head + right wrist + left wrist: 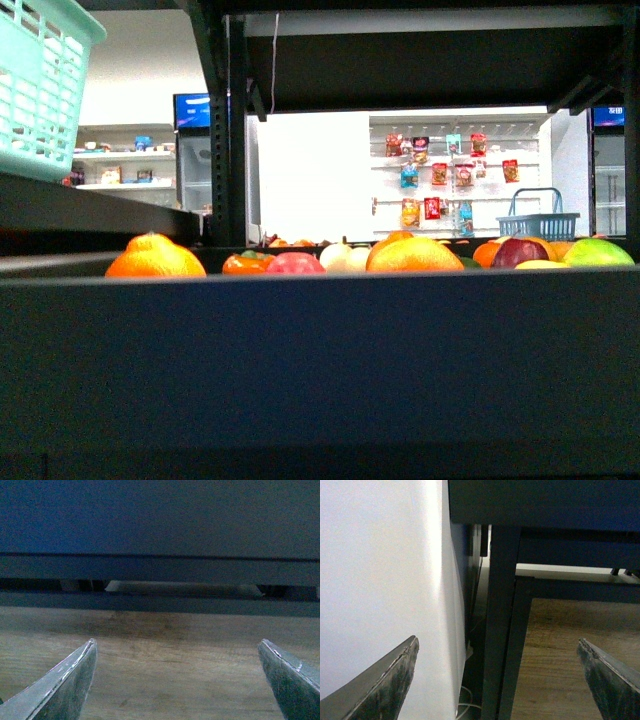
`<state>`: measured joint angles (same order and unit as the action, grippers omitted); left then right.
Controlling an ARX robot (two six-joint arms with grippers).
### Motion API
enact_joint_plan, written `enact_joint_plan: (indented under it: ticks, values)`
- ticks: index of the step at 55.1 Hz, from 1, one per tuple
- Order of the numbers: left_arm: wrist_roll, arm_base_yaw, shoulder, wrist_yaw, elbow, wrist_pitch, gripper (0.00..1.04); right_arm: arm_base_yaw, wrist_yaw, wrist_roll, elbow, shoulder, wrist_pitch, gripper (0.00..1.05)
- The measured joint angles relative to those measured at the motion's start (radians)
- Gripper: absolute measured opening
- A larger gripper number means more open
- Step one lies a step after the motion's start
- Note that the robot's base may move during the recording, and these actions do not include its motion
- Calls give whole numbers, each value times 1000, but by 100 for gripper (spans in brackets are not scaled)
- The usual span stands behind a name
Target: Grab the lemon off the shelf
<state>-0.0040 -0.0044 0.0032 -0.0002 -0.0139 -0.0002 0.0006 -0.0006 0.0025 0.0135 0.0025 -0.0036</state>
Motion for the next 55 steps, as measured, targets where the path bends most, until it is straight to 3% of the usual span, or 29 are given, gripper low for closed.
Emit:
enact_joint_plan:
  ticks: [55]
  values:
    - [0,0,0,0,0,0,97,0,1,1,0,0,0,97]
